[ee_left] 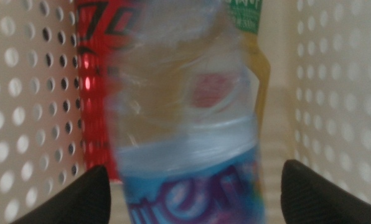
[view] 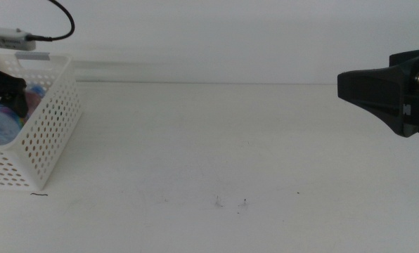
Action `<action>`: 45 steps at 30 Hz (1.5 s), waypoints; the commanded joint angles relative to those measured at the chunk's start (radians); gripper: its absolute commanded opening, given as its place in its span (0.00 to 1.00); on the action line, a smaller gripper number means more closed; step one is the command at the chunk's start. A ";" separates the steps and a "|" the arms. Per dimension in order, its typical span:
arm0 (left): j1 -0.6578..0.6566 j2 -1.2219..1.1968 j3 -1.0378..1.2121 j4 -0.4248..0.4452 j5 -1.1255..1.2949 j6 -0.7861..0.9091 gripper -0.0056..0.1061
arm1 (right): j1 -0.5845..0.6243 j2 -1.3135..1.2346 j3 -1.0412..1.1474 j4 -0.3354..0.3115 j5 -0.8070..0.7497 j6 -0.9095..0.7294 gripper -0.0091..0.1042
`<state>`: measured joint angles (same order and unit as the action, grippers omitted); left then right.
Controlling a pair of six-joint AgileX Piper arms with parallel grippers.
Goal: Use arms to grab the bottles and put them into the dustbin to the left of the table.
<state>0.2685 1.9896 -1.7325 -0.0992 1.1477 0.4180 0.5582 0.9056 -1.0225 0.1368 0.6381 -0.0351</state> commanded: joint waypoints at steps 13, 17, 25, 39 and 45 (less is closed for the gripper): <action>-0.143 -0.583 0.336 -0.074 -0.137 -0.086 0.89 | 0.001 -0.002 -0.006 -0.003 -0.009 -0.006 0.82; -0.272 -0.823 0.588 -0.105 -0.384 -0.077 0.89 | 0.001 -0.002 -0.006 -0.003 -0.009 -0.006 0.82; -0.524 -1.252 1.039 -0.225 -0.893 -0.033 0.89 | 0.001 -0.002 -0.006 -0.003 -0.009 -0.006 0.82; -0.537 -1.350 1.120 -0.214 -0.937 -0.056 0.89 | 0.001 -0.002 -0.006 -0.003 -0.009 -0.006 0.82; -0.537 -1.350 1.122 -0.214 -0.942 -0.052 0.89 | -0.028 -0.035 0.106 0.002 -0.169 -0.006 0.82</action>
<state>-0.2624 0.6459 -0.6162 -0.3093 0.2193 0.3696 0.5459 0.8843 -0.9552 0.1442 0.5436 -0.0351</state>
